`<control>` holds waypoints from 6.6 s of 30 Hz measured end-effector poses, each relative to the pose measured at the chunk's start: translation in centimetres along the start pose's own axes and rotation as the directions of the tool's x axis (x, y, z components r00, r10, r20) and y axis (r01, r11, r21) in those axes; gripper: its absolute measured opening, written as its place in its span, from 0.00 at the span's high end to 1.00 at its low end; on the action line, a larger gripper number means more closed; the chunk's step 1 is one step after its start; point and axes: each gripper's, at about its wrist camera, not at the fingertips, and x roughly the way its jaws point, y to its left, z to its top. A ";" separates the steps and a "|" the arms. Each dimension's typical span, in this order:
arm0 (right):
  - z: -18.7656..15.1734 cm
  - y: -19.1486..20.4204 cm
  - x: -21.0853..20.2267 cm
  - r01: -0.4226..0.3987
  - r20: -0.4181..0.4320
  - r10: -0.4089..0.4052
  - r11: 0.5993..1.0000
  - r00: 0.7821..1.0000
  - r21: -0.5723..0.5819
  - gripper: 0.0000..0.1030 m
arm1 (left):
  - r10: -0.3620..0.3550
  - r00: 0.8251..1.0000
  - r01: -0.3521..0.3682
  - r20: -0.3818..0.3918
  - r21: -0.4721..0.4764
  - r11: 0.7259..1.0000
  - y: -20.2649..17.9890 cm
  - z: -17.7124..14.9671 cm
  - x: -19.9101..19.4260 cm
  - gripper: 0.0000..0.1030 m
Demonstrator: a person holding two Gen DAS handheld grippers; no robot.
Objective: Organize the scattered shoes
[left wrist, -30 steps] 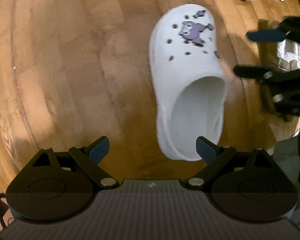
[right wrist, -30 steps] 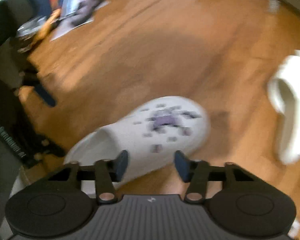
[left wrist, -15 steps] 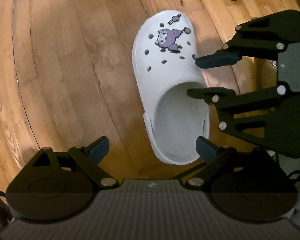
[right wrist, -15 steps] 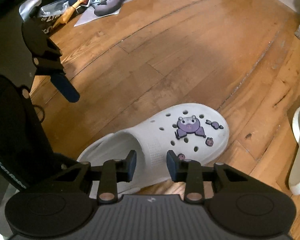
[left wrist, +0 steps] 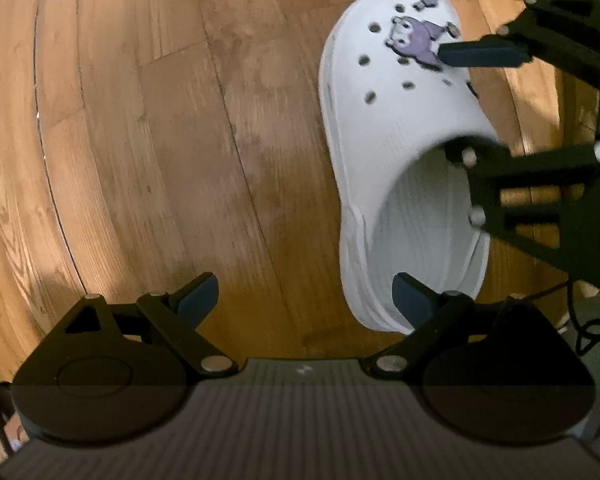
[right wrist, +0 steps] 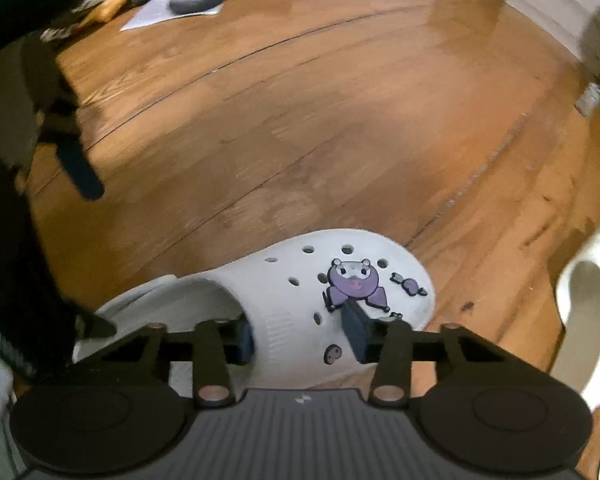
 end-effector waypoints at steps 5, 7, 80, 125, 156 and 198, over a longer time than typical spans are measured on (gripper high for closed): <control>0.5 -2.9 -1.6 0.018 0.005 -0.019 0.977 1.000 0.213 0.78 | 0.010 0.992 -0.024 0.127 0.112 0.993 -2.2 0.2 -2.1 0.10; 0.4 -4.2 -2.2 0.040 -0.011 -0.038 0.954 0.999 0.298 0.80 | 0.012 0.984 -0.037 0.176 0.142 0.989 -2.8 0.1 -3.1 0.10; -3.4 -10.7 2.5 -0.023 -0.178 0.232 0.668 0.956 0.744 0.81 | 0.064 0.970 -0.080 0.234 0.056 0.995 -3.4 4.3 -9.2 0.01; -9.5 -17.4 -7.8 0.027 -0.107 0.122 0.528 0.987 0.849 0.26 | -0.059 0.951 0.006 0.302 0.174 0.985 -7.5 6.9 -5.9 0.01; -14.9 -30.5 -11.4 0.163 -0.164 -0.030 0.379 0.986 0.911 0.22 | 0.140 0.753 -0.401 0.643 0.280 0.872 -24.6 30.8 -7.3 0.13; -16.7 -32.5 -16.6 0.040 -0.024 -0.073 0.223 0.997 0.974 0.13 | -0.007 0.765 -0.038 0.644 0.056 0.998 -22.6 23.2 -9.4 0.86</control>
